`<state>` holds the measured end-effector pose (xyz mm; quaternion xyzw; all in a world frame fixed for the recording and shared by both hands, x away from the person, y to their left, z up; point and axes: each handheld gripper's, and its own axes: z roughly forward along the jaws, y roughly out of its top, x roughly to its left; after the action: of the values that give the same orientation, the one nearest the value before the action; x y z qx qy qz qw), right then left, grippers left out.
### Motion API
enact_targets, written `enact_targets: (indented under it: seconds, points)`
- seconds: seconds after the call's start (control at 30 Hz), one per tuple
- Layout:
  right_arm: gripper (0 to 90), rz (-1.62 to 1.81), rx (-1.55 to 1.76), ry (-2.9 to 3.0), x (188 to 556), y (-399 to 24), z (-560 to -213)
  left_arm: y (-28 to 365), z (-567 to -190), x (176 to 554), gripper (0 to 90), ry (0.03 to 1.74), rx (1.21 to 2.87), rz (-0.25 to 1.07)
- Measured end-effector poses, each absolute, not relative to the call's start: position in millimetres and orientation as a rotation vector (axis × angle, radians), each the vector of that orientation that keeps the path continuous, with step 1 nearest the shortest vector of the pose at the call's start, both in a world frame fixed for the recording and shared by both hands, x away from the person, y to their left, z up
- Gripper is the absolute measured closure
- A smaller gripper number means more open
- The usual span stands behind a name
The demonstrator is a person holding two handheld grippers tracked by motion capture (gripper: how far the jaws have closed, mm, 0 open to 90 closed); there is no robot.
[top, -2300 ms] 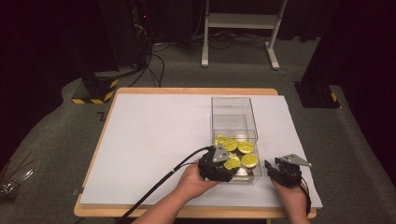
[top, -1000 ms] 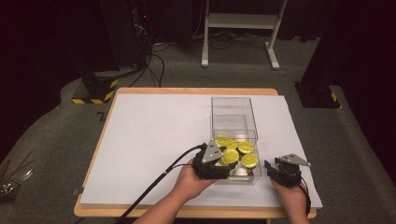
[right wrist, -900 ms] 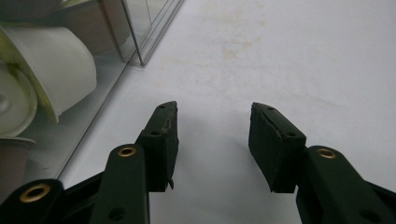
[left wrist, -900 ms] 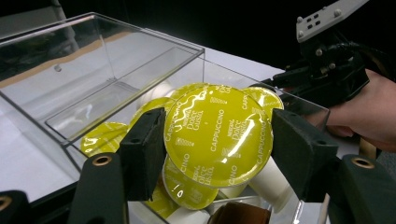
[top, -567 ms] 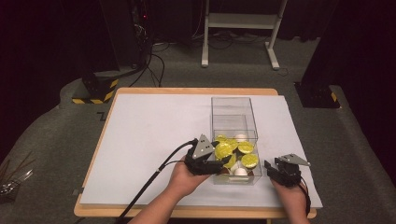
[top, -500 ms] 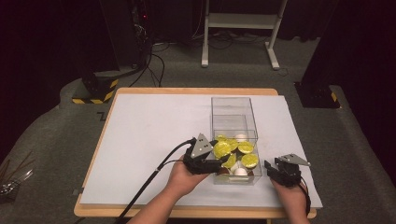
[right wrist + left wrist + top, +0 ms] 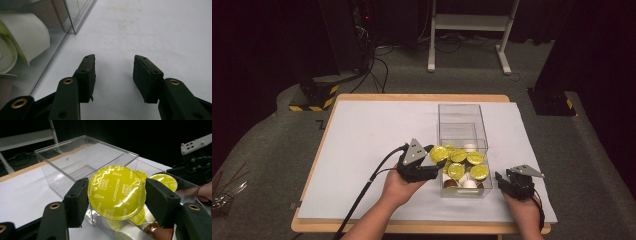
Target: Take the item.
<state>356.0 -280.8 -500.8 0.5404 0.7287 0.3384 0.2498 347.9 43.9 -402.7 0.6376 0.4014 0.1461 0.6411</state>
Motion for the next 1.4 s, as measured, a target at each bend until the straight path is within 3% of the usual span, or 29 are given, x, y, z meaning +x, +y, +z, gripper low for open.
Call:
enact_targets:
  seconds: [1.4]
  points:
    - [52.2, 0.898, 1.478, 1.994, 357, -280, -501, 133, -418, 366, 37.8, 1.089, 1.37, 0.473]
